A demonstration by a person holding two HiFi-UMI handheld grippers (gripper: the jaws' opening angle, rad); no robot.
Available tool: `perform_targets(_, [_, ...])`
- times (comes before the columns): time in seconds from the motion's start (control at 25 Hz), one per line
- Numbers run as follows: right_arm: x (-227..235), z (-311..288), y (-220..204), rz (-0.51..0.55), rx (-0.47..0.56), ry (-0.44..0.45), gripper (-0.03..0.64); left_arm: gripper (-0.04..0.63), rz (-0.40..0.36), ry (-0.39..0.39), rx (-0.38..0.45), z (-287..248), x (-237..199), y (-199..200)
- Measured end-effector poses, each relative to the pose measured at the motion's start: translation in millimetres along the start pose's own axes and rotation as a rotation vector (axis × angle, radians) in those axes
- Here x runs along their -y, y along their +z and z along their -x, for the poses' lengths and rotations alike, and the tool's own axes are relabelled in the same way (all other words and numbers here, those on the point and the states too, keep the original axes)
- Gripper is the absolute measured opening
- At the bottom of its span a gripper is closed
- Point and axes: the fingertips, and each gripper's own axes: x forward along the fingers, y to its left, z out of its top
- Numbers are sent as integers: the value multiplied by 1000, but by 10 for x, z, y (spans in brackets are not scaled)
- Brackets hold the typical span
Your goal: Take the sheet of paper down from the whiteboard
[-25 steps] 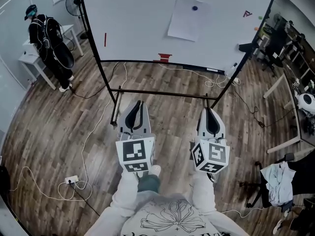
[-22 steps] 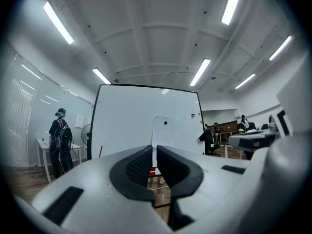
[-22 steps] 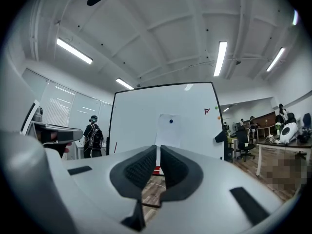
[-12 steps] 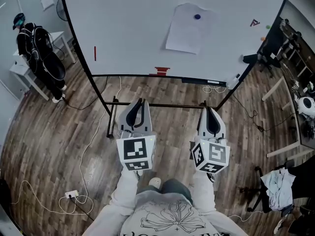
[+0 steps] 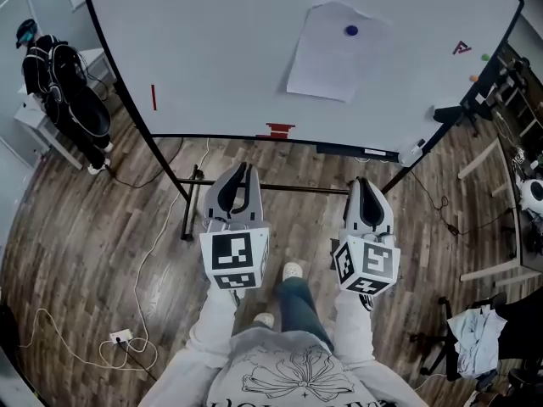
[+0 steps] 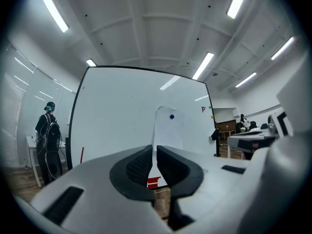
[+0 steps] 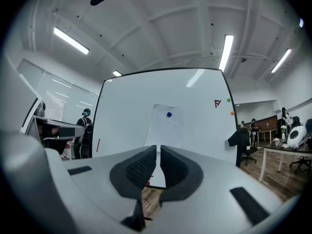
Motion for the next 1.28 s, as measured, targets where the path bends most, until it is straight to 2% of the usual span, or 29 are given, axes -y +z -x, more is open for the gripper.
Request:
perform_targets(0.64, [783, -1931, 473, 69, 107, 96, 12, 8, -39, 81, 35, -1868, 22, 280])
perform_targets(0.68, [803, -2014, 502, 73, 114, 105, 18, 15, -34, 81, 37, -1951, 22, 290])
perform_targets(0.76, [833, -2166, 554, 80, 129, 123, 35, 72, -18, 76, 43, -2103, 27, 302])
perform_targets(1.04, [875, -2553, 690, 103, 167, 165, 78, 107, -3, 68, 30, -2491, 29, 254])
perform_targets(1.28, [834, -2723, 791, 122, 189, 179, 110, 141, 9, 10, 13, -2767, 45, 221])
